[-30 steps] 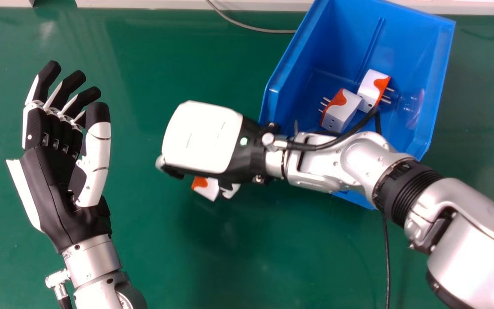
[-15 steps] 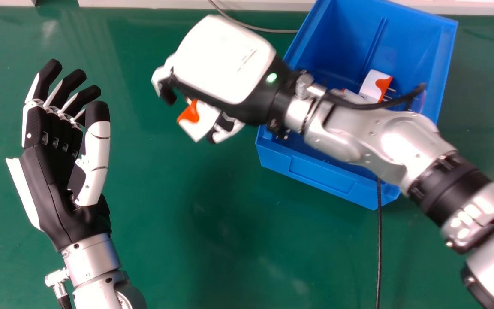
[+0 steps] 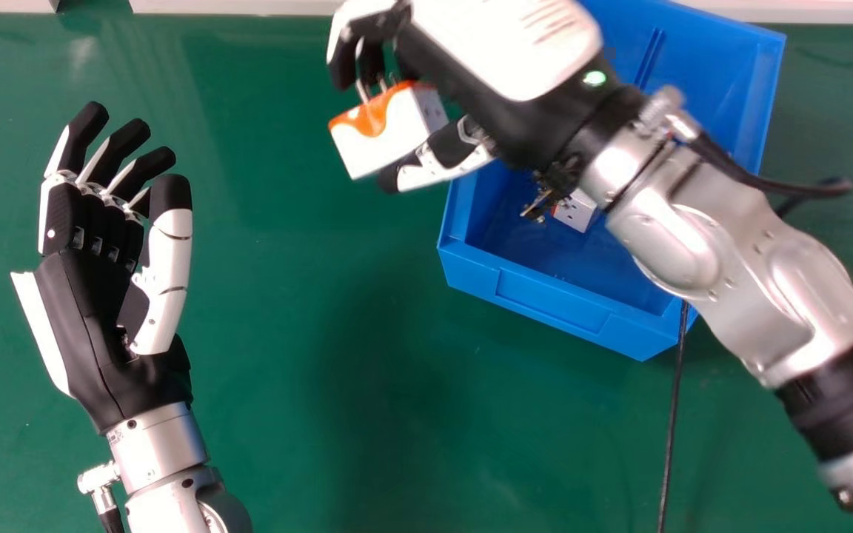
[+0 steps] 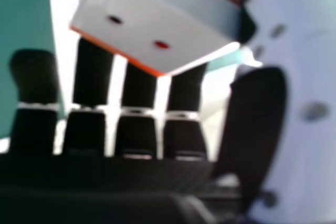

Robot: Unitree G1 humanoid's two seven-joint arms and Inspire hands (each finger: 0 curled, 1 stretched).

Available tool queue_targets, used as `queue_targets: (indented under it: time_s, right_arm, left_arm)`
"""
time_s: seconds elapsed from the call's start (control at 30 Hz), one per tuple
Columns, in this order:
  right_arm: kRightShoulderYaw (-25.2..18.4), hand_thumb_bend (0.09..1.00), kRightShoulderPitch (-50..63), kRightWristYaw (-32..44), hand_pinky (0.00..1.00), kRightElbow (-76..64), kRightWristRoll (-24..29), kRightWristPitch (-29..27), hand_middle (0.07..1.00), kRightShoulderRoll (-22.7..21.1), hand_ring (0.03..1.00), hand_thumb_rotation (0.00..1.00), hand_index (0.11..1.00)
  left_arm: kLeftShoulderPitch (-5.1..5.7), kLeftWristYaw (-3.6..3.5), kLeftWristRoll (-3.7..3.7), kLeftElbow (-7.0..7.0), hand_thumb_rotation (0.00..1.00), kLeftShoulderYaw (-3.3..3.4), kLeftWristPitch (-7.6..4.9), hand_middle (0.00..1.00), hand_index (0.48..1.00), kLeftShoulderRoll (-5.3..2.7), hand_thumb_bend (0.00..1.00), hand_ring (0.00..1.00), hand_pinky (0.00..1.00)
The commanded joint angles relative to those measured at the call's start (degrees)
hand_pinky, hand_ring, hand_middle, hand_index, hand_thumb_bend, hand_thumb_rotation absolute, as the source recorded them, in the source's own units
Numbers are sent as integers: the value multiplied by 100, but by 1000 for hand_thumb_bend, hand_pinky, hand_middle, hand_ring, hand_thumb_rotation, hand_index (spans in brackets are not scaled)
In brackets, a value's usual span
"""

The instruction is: Pick all objects and put in blue box

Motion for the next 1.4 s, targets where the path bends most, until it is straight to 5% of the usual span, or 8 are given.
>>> queue_targets:
  time_s: [0.0, 0.3, 0.53, 0.77, 0.97, 1.27, 1.37]
  right_arm:
    - [-310, 514, 218, -366, 249, -374, 122, -69, 472, 71, 385, 0, 520]
    - [-904, 506, 1042, -744, 282, -962, 247, 214, 486, 399, 386, 0, 520]
    - [-1150, 497, 1242, -974, 285, -897, 89, 174, 492, 231, 386, 0, 538]
    - [-1447, 498, 1272, -998, 316, -788, 208, 190, 493, 65, 403, 0, 522]
    - [-1618, 497, 1228, -836, 321, -857, 48, 585, 492, -166, 403, 0, 524]
    - [-1562, 492, 1042, -731, 310, -649, -325, 997, 475, -511, 385, 0, 535]
    - [-1511, 491, 975, -570, 302, -411, -290, 1091, 474, -590, 382, 0, 541]
  left_arm:
    - [-40, -57, -18, -68, 411, -11, -54, 755, 799, -98, 642, 693, 629]
    - [-87, -147, -43, 14, 414, 54, -51, 754, 799, -51, 647, 694, 631]
    - [-145, -252, -113, 53, 416, 59, -9, 753, 800, -16, 652, 694, 630]
    - [-203, -245, -14, 106, 426, 68, -4, 755, 805, -15, 654, 696, 630]
    - [-223, -302, -84, 123, 429, 67, -32, 755, 807, -9, 653, 694, 628]
    - [-223, -367, -100, 128, 425, 114, -30, 754, 805, -7, 649, 692, 628]
    - [-232, -336, -67, 130, 425, 134, -30, 754, 804, -19, 648, 692, 627]
